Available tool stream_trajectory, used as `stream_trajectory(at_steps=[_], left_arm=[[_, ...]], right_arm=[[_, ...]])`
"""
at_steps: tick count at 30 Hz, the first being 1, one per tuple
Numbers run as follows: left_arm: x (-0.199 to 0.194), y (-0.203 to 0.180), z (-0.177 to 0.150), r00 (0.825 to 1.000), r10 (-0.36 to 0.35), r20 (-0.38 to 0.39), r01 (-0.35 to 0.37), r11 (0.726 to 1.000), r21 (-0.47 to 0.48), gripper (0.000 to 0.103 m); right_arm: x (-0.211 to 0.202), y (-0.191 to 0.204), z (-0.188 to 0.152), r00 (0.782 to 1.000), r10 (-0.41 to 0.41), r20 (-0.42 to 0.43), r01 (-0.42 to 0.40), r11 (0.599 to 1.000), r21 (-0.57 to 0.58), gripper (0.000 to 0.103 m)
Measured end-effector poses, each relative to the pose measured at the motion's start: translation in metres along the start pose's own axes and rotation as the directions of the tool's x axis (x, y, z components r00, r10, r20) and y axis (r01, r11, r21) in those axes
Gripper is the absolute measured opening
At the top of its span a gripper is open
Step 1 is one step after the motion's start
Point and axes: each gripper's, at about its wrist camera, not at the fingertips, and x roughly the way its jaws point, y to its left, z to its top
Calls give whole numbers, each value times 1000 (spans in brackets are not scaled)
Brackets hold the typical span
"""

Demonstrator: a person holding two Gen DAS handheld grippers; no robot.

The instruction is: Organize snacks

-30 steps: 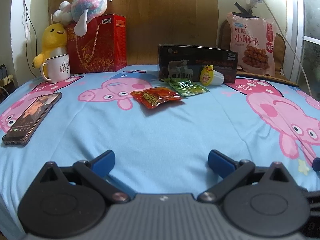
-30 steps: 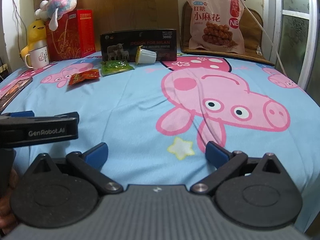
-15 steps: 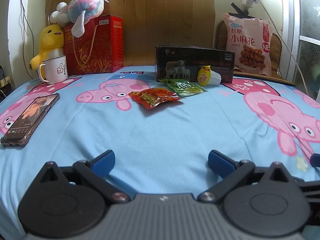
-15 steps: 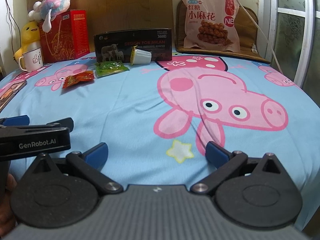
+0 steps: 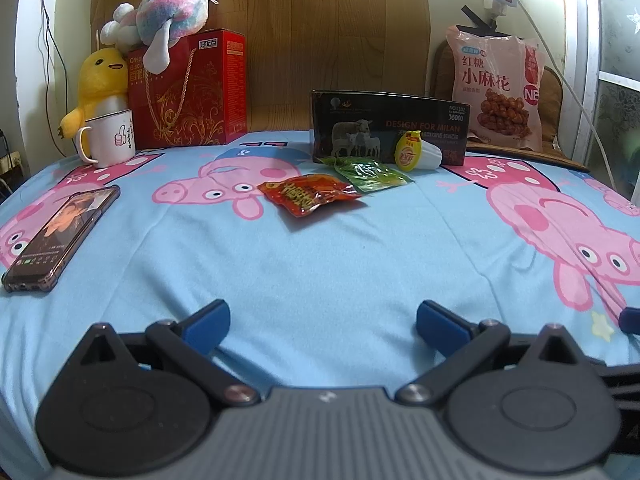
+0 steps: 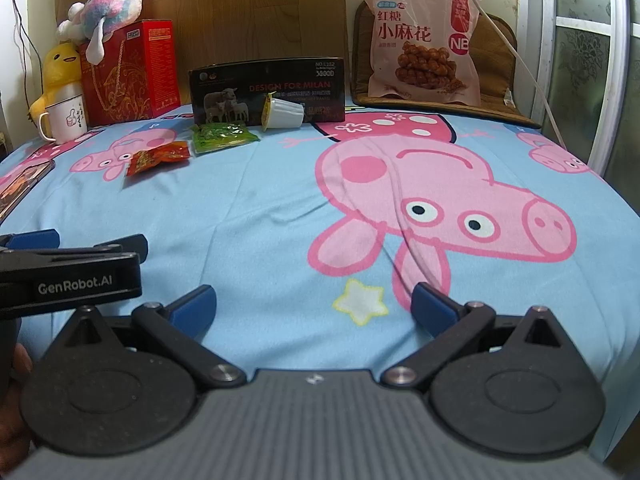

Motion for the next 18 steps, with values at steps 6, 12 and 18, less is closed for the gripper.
stream_trajectory(at_steps=[6, 12, 18], left_arm=[[-3, 3, -1, 1000, -20, -9, 20, 1000, 7, 103], [-8, 11, 1, 998, -61, -31, 61, 998, 16, 103], [-10, 30, 8, 999, -52, 3, 52, 999, 12, 103]], right_arm=[[0, 1, -3, 1000, -3, 14, 3, 1000, -5, 103], [-2, 0, -7, 999, 5, 53, -5, 1000, -15, 103], [7, 2, -1, 997, 24, 75, -22, 999, -30, 103]])
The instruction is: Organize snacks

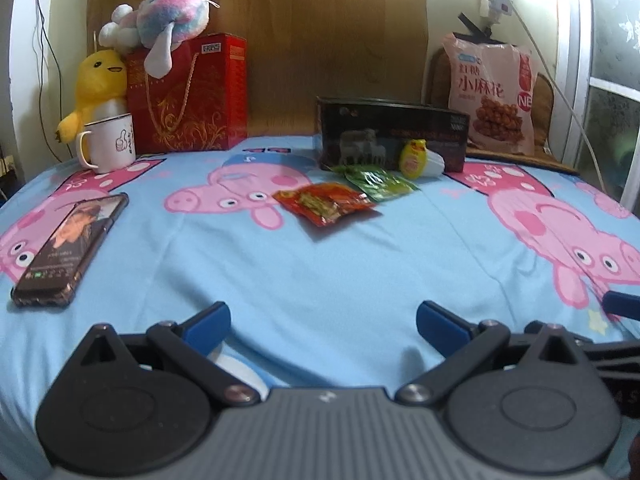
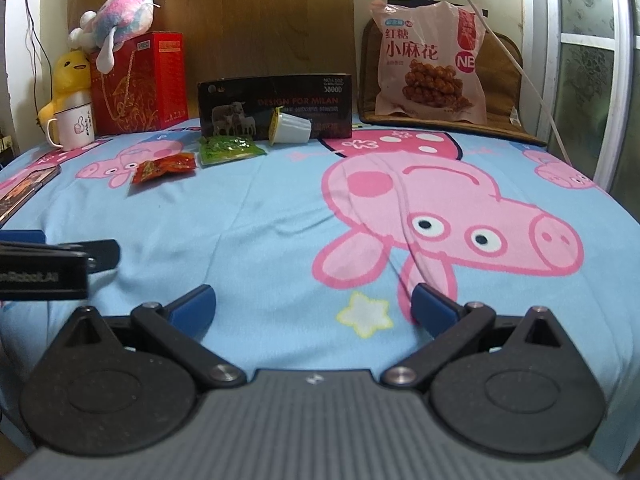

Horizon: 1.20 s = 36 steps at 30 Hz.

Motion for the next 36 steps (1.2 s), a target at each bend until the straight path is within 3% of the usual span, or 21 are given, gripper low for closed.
stream_trajectory(at_steps=[5, 8, 13, 16, 19, 21, 24, 27, 31, 32, 33, 34, 36], left_arm=[[1, 24, 17, 999, -50, 20, 51, 998, -40, 103], [11, 43, 29, 994, -112, -7, 111, 987, -119, 101], [36, 78, 47, 973, -227, -31, 211, 942, -262, 82], [49, 95, 53, 970, -242, -22, 223, 924, -312, 67], [60, 108, 53, 966, -258, 2, 243, 905, -350, 66], [67, 113, 54, 964, -264, 14, 252, 900, -356, 65], [74, 120, 59, 951, -308, 29, 295, 874, -385, 65], [84, 122, 64, 942, -334, 35, 319, 858, -402, 65], [93, 125, 63, 928, -371, 34, 348, 831, -433, 65], [93, 124, 63, 928, -370, 34, 348, 833, -431, 65], [93, 123, 63, 929, -369, 34, 347, 835, -427, 65], [93, 123, 63, 929, -369, 34, 348, 837, -423, 65], [93, 123, 63, 928, -370, 34, 349, 836, -424, 65]], right_arm=[[16, 12, 16, 997, 69, -21, -70, 996, -52, 103], [28, 25, 28, 990, 135, -40, -139, 983, -119, 103], [52, 41, 50, 963, 244, -112, -261, 950, -173, 103], [67, 54, 62, 939, 312, -145, -336, 923, -187, 94], [80, 64, 75, 930, 335, -149, -358, 918, -172, 83], [86, 66, 83, 914, 375, -158, -395, 910, -126, 72], [95, 66, 92, 869, 463, -175, -475, 879, -35, 59], [105, 58, 98, 821, 544, -174, -530, 839, 120, 54], [127, 39, 103, 757, 637, -144, -556, 745, 369, 51], [134, 35, 103, 750, 646, -142, -544, 724, 425, 40], [141, 31, 103, 748, 646, -153, -519, 713, 472, 17], [150, 26, 101, 747, 643, -169, -487, 702, 520, 6], [163, 12, 95, 711, 688, -145, -469, 617, 632, 2]])
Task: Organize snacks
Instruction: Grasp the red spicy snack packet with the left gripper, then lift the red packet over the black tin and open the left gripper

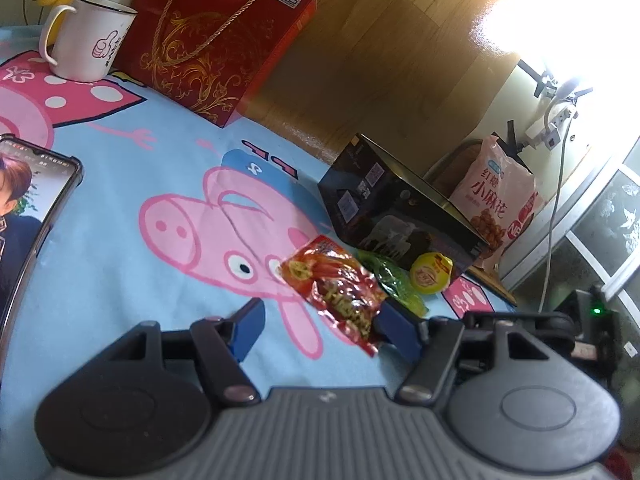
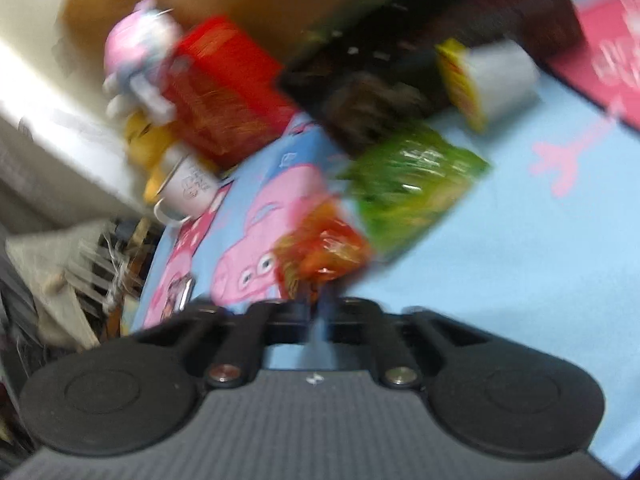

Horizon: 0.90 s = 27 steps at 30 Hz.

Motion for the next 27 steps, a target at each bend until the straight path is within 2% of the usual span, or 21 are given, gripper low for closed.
stream_trajectory(at_steps=[1, 4, 8, 11, 14, 15, 17, 19, 22, 24, 25, 27], left_arm=[[0, 0, 1, 1000, -1, -1, 1, 1000, -1, 65], [1, -3, 3, 1000, -3, -6, 3, 1000, 14, 66], [13, -26, 5, 997, -49, -64, 53, 997, 63, 67], [29, -50, 1, 984, -106, -143, 122, 987, 109, 67], [50, -72, -8, 958, -159, -239, 190, 975, 115, 67], [54, -80, -13, 956, -168, -242, 203, 971, 129, 67], [62, -97, -22, 947, -177, -270, 228, 959, 171, 67], [70, -110, -29, 929, -203, -309, 267, 946, 183, 68], [73, -123, -35, 939, -166, -301, 243, 939, 242, 67], [75, -122, -32, 936, -172, -306, 246, 943, 222, 63], [76, -118, -31, 930, -189, -316, 259, 946, 196, 55], [79, -110, -27, 917, -223, -330, 278, 952, 130, 51]], right_arm=[[-2, -5, 2, 1000, 17, -4, -17, 999, 39, 2], [-21, -3, -1, 1000, -28, 10, 28, 1000, -12, 2], [-57, -18, -8, 1000, -11, -22, 10, 999, -38, 3], [-86, -34, -11, 999, -29, -27, 26, 995, -100, 3], [-115, -43, -17, 997, -81, 14, 82, 983, -166, 3], [-124, -46, -20, 996, -89, 26, 92, 980, -174, 3], [-135, -55, -22, 995, -87, 39, 93, 980, -175, 3], [-136, -61, -24, 997, -64, 45, 71, 983, -172, 4], [-130, -63, -24, 998, -41, 57, 50, 983, -174, 5], [-128, -62, -22, 998, -29, 57, 39, 983, -181, 5], [-126, -63, -21, 999, -17, 52, 25, 985, -173, 5], [-123, -66, -20, 999, 14, 30, -9, 986, -166, 5]])
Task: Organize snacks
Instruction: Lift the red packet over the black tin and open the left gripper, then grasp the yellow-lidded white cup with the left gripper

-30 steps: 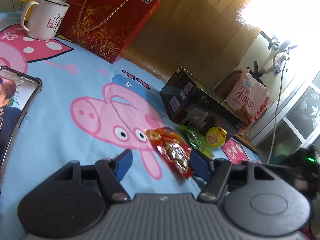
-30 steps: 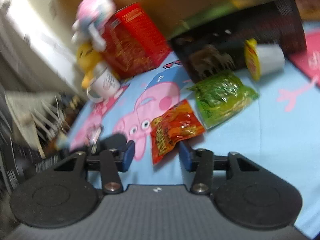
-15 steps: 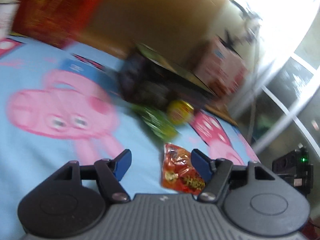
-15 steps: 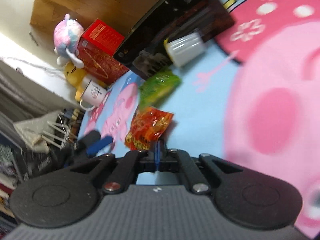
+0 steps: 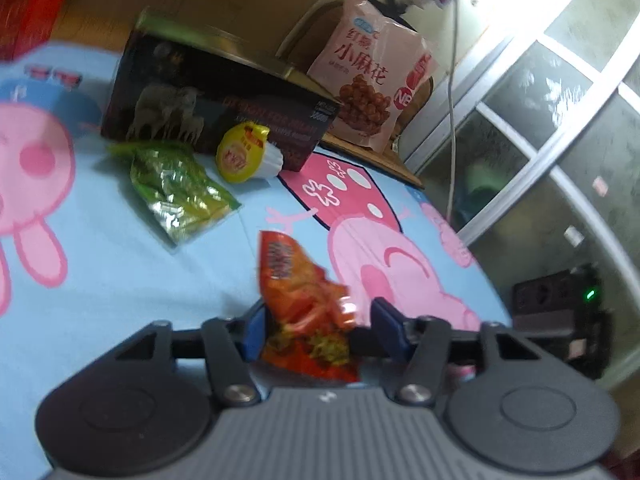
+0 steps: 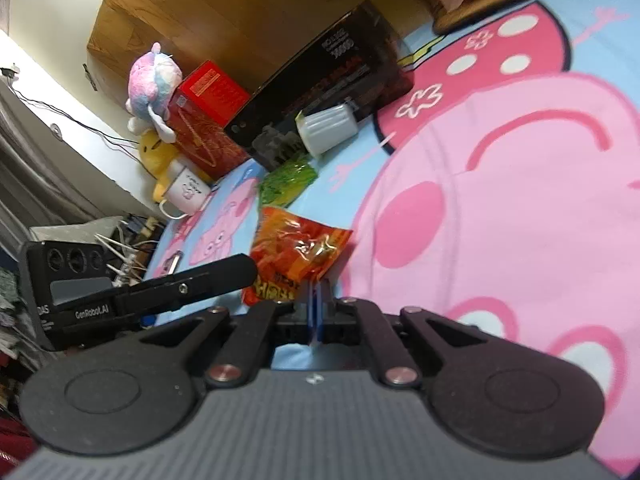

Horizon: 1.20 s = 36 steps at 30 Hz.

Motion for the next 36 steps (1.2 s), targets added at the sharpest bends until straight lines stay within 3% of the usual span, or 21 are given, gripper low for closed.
stream_trajectory(at_steps=[4, 9, 12, 15, 16, 17, 18, 19, 20, 22, 25, 26, 29, 32, 34, 36], left_arm=[[2, 5, 6, 1000, -4, -10, 3, 999, -36, 33], [-17, -10, 35, 997, 18, 79, -21, 999, 48, 33], [-20, -18, 74, 992, 36, 124, -49, 994, 102, 33], [-14, -20, 119, 982, 68, 176, -98, 981, 166, 35], [-9, -18, 132, 976, 96, 194, -132, 975, 179, 43], [-1, -16, 146, 966, 146, 213, -187, 964, 189, 52], [6, -15, 155, 947, 213, 240, -262, 946, 192, 68], [11, -12, 162, 917, 293, 271, -349, 918, 188, 77], [16, -10, 165, 885, 361, 294, -422, 888, 181, 77], [12, -6, 161, 845, 418, 335, -490, 856, 168, 78], [-11, 2, 135, 829, 406, 385, -482, 867, 124, 80], [-16, 3, 125, 824, 409, 391, -483, 869, 109, 80], [-27, 11, 101, 828, 426, 364, -480, 875, 69, 80], [-32, 24, 83, 859, 416, 297, -443, 896, 24, 80], [-29, 29, 74, 874, 412, 258, -426, 904, 2, 79], [-28, 27, 65, 883, 405, 237, -415, 910, -7, 79]], right_arm=[[18, 13, 4, 999, 27, -32, -29, 998, -48, 5], [29, 35, 30, 997, 73, -8, -73, 990, -120, 5], [34, 46, 59, 994, 97, 41, -90, 985, -150, 5], [43, 60, 95, 989, 81, 120, -54, 976, -211, 5], [48, 63, 108, 987, 72, 146, -39, 974, -221, 5], [54, 64, 119, 984, 58, 166, -20, 974, -225, 5], [60, 65, 130, 981, 33, 190, 13, 972, -234, 8], [68, 66, 140, 973, -22, 230, 80, 966, -248, 9], [74, 65, 146, 959, -84, 269, 157, 953, -260, 11], [80, 58, 151, 938, -170, 302, 250, 936, -249, 14], [63, 37, 138, 951, -92, 295, 153, 969, -192, 16], [56, 31, 130, 946, -71, 316, 135, 973, -187, 16], [51, 20, 108, 949, -104, 298, 155, 976, -154, 25], [63, 10, 97, 961, -144, 236, 175, 978, -117, 28], [66, 8, 95, 968, -161, 191, 182, 978, -100, 35], [75, 15, 95, 967, -174, 186, 199, 972, -125, 65]])
